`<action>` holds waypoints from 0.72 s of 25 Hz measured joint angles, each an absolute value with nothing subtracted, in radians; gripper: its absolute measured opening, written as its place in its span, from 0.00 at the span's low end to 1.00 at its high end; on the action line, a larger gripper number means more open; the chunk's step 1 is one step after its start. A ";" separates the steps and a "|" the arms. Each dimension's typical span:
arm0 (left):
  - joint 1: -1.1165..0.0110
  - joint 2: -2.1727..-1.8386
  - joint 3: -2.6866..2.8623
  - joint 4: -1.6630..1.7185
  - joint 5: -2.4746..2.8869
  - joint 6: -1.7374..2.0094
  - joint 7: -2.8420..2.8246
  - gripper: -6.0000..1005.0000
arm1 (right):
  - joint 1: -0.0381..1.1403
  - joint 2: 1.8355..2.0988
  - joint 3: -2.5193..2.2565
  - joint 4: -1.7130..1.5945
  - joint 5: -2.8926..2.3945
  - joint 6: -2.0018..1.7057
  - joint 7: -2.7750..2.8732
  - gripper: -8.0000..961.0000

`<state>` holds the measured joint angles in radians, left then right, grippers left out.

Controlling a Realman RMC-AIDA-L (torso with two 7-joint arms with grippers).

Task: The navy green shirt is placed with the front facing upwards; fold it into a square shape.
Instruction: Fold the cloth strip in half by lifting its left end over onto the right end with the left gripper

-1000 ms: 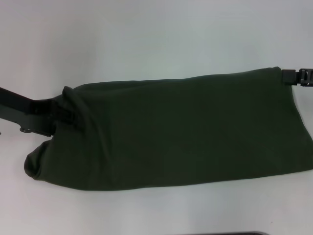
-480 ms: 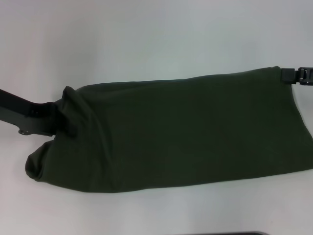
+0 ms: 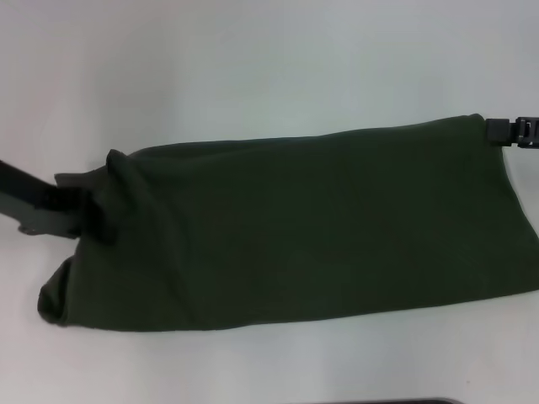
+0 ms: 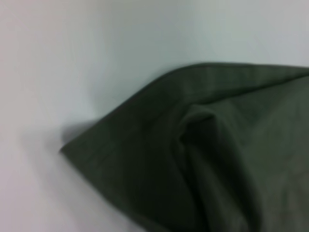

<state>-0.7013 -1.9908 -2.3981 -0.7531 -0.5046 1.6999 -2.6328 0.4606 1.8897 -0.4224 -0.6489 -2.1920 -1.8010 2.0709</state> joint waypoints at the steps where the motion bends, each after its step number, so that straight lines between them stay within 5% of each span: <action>1: -0.691 -1.992 -2.381 -0.775 -0.497 1.700 -2.644 0.07 | 0.460 1.890 -0.422 -0.649 -2.192 -1.801 2.071 0.70; 18: -0.624 -1.897 -2.503 -0.862 -0.484 1.763 -2.669 0.07 | 0.474 1.888 -0.423 -0.649 -2.192 -1.800 2.083 0.70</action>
<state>-0.6243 -1.8969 -2.5032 -0.8618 -0.4838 1.7633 -2.6690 0.4738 1.8876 -0.4230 -0.6489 -2.1920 -1.8001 2.0832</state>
